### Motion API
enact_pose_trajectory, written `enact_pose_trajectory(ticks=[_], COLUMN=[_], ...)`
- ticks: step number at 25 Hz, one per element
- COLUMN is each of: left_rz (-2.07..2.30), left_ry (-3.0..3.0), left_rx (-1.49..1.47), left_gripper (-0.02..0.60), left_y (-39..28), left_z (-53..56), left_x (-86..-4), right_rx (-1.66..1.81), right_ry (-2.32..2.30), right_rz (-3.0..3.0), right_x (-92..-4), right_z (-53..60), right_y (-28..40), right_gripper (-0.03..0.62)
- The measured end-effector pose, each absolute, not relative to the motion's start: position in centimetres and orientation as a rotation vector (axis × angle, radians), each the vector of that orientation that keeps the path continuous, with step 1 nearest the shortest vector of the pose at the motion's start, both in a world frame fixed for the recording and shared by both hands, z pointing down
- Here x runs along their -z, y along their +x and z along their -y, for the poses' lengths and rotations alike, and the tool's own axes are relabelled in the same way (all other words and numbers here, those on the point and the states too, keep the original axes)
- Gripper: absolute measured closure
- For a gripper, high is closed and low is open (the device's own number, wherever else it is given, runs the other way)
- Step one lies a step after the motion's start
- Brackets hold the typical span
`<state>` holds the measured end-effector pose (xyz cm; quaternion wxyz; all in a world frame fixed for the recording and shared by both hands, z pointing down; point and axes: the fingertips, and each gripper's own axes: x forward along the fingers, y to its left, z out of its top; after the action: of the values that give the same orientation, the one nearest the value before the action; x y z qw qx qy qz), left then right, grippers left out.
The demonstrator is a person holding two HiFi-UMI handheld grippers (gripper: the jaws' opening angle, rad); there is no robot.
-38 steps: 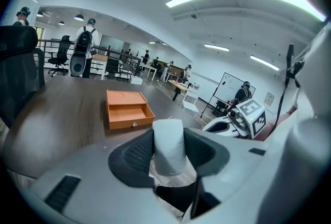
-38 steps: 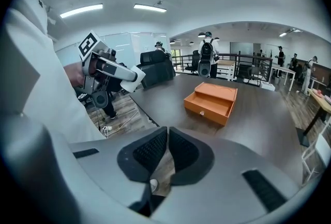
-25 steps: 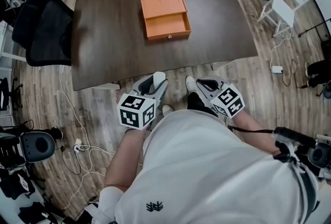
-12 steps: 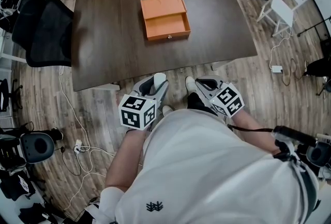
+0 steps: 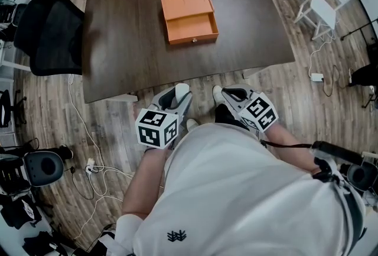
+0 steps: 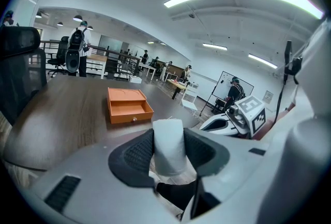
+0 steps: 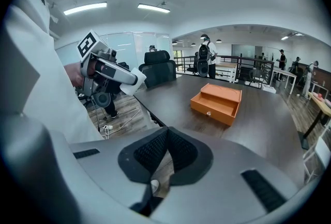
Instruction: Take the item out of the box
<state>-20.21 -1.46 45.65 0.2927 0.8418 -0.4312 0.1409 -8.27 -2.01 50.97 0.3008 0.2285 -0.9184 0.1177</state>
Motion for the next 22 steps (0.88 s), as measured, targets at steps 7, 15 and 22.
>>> enact_pose_trajectory(ticks=[7,15,22], left_rz=[1.142,1.136,1.134], left_ry=[2.235,2.226,2.224], left_rx=[-0.380,-0.389,-0.399], left_gripper=[0.399,0.399,0.399], left_y=[-20.0,-20.0,-19.6], left_z=[1.2,1.2,1.3], left_x=[-46.3,-46.8,-46.9], right_rx=[-0.317,-0.314,-0.317], right_ry=[0.600,0.592,0.583], right_rz=[2.433,2.427,2.434], right_x=[-51.6,-52.1,-52.1], right_z=[1.8,2.0,2.1], right_y=[-8.1,-8.2,-8.1], right_gripper=[0.591,0.591,0.591])
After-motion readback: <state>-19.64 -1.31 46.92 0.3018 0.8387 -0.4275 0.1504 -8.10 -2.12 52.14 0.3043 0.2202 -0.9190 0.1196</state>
